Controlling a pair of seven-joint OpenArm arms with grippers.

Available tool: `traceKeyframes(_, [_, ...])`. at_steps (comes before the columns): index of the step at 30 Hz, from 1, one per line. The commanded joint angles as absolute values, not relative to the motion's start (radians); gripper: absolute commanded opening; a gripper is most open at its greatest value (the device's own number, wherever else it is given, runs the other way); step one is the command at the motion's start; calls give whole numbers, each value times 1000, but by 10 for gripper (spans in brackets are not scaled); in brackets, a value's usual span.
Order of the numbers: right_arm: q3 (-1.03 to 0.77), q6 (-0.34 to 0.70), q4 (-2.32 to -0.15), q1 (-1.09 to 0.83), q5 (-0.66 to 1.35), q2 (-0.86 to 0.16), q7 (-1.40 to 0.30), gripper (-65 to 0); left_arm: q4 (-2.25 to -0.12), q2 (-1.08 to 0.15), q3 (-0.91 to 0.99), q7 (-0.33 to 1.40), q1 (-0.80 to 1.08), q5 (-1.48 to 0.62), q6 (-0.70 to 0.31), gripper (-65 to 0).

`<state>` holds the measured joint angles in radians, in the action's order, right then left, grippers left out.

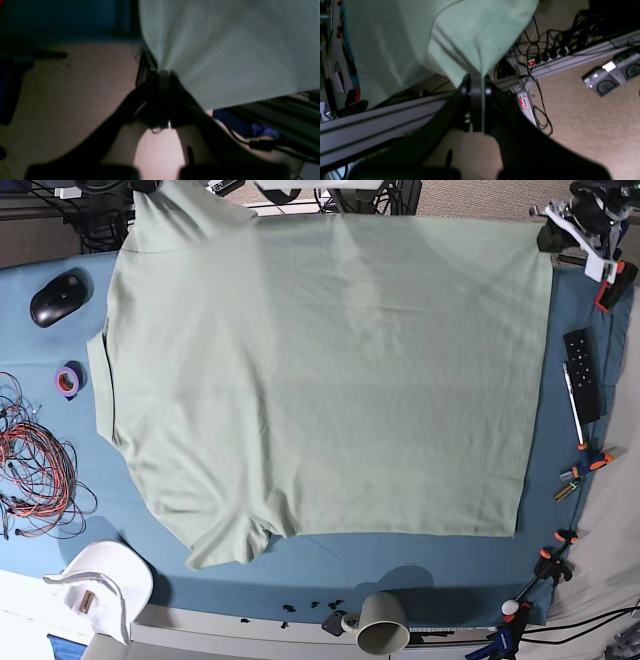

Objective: Fold the T-shirt properly
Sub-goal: 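Lift both shoulder corners and pull the shirt toward the robot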

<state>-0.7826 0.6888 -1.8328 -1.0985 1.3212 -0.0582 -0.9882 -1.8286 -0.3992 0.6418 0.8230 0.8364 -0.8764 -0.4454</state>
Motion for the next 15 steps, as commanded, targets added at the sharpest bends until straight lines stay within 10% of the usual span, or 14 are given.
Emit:
traceKeyframes(1, [-794, 698, -1845, -1126, 1340, -66, -984, -650, -1842, -413, 652, 816, 854, -889, -446, -650])
traceKeyframes(15, [-794, 698, -1845, -1170, 1338, -66, -1000, -650, -1842, -413, 652, 831, 915, -902, -447, -650])
